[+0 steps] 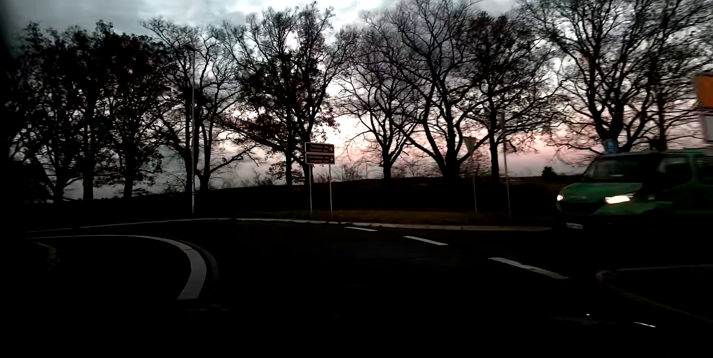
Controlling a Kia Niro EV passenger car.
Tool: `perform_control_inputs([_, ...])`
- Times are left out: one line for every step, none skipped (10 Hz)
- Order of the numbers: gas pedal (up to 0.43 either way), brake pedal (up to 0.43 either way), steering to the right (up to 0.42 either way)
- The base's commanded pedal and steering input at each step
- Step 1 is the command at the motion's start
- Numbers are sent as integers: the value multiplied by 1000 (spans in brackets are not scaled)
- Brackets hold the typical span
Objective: Follow the waypoints while adhering to traffic rules and regulations
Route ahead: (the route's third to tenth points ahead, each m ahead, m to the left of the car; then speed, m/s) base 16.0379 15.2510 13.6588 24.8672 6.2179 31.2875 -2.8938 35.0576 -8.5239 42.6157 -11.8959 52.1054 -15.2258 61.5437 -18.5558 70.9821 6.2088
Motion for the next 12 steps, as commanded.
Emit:
perform_control_inputs([98, 0, -217])
perform_control_inputs([87, 0, -223])
perform_control_inputs([87, 0, -228])
perform_control_inputs([79, 0, -230])
perform_control_inputs([79, 0, -230])
perform_control_inputs([79, 0, -229])
perform_control_inputs([67, 0, -229])
perform_control_inputs([67, 0, -230])
perform_control_inputs([59, 0, -231])
perform_control_inputs([59, 0, -233])
perform_control_inputs([47, 0, -236])
perform_control_inputs([47, 0, -239])
